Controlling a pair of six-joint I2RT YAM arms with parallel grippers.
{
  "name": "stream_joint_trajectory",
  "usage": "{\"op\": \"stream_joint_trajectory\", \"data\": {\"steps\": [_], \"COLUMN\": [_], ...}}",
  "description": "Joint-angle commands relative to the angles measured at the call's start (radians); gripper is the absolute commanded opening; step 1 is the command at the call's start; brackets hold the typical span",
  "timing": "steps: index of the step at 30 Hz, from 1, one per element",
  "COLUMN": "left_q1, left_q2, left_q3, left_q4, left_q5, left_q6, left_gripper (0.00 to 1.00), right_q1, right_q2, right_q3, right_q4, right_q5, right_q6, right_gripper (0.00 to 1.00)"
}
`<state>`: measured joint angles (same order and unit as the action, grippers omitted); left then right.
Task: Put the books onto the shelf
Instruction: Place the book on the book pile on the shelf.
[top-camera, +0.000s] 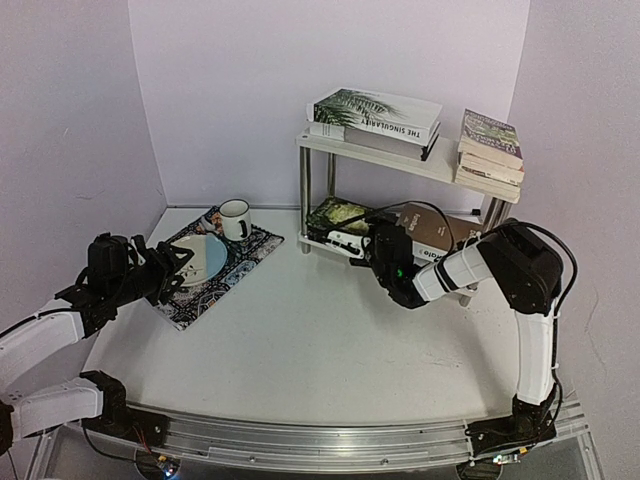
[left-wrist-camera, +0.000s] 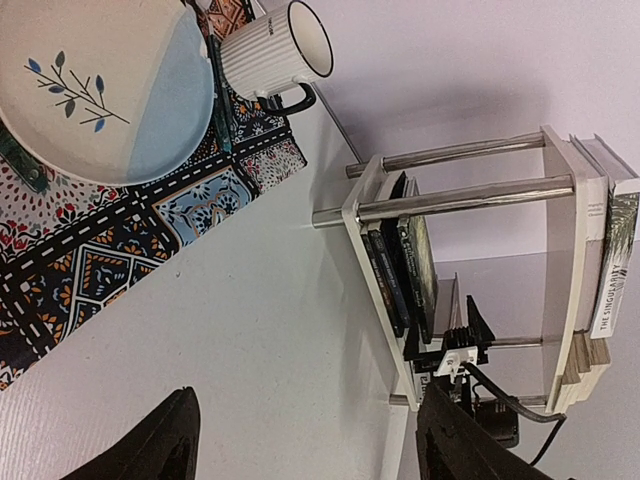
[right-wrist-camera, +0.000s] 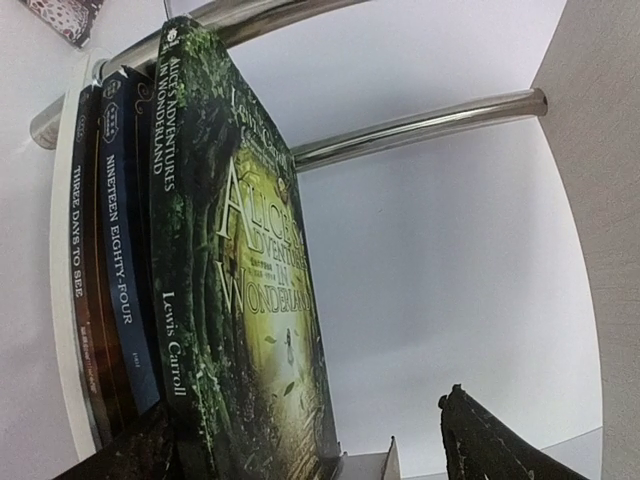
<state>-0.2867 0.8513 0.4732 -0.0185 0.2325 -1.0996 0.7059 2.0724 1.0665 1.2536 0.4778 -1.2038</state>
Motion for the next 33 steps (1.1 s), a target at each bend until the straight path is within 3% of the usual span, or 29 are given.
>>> {"op": "stream_joint_trajectory", "data": {"steps": [1,6,22,33], "left_q1": [0.006,0.006,0.006,0.005], "left_q2": [-0.009,-0.009,-0.010,-0.015], "left_q3": [0.009,0.007,0.009,0.002], "left_q4": [0.015,0.014,0.014,0.014], "left_q5": [0.005,0.008,0.012,0.012], "left_q6": [0.004,0.004,0.006,0.002], "left_gripper": [0.75,0.75,0.75,0.75], "right_q1": [0.008,0.007,0.007,0.002], "right_q2": [-0.054,-0.098,-0.104,-0.070], "right_q3": [0.011,0.052,0.193,0.350], "right_q4": [0.066,-0.188,-0.546,-0.746], "right_q5": [0.002,-0.033,-0.089,-0.147], "right_q6": [0.068,0.150,0.252,0.358], "right_gripper": [0.87,0.87,0.91,0.73]}}
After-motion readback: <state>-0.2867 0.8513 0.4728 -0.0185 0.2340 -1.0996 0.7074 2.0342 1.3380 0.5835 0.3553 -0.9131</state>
